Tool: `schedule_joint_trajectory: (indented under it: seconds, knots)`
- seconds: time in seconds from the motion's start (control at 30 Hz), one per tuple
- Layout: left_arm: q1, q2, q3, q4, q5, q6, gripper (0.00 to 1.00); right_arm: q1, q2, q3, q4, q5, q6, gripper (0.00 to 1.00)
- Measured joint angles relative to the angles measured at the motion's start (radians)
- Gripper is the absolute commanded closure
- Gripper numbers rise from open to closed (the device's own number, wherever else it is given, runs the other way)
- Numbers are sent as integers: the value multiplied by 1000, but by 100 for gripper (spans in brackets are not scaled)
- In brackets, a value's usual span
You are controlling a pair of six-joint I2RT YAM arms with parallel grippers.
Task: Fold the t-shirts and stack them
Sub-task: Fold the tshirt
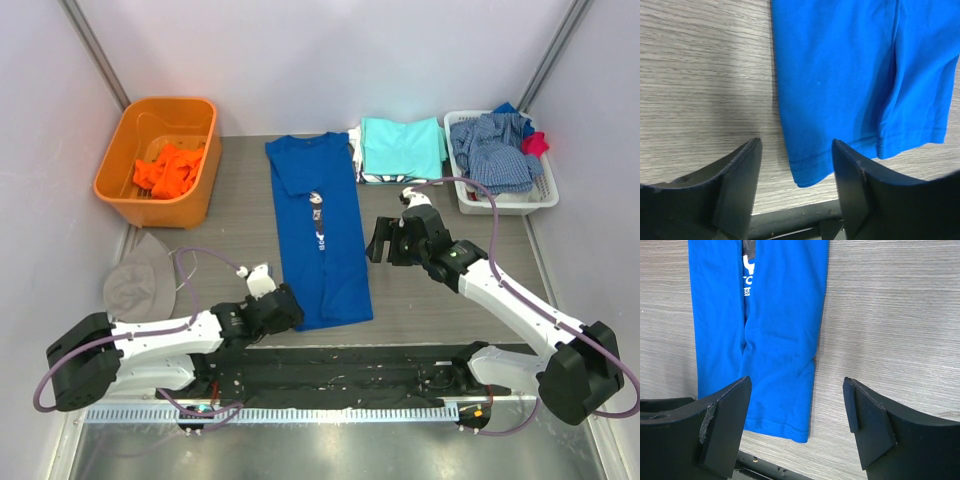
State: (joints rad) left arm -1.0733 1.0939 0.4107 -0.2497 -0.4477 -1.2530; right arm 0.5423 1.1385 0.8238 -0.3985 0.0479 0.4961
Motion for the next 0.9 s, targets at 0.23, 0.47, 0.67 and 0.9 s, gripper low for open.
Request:
schedule_joint_trajectory:
  seconds: [0.23,0.47,0.67,0.9]
  knots:
    - [-2,7,-14,6,15,-17,96,0,0,-10,-4,2,0,18]
    - [-9,-85,-32,-57,2,-47,100,0,-2,-36,-13,-1,6,18]
    - [-9,-297,-34,-206,-65,-80,100,7,-24,-93,-29,-32,35,18]
    - [-9,-328,-48,-281,-79,-98,100,176,-45,-190,-9,-45,151,17]
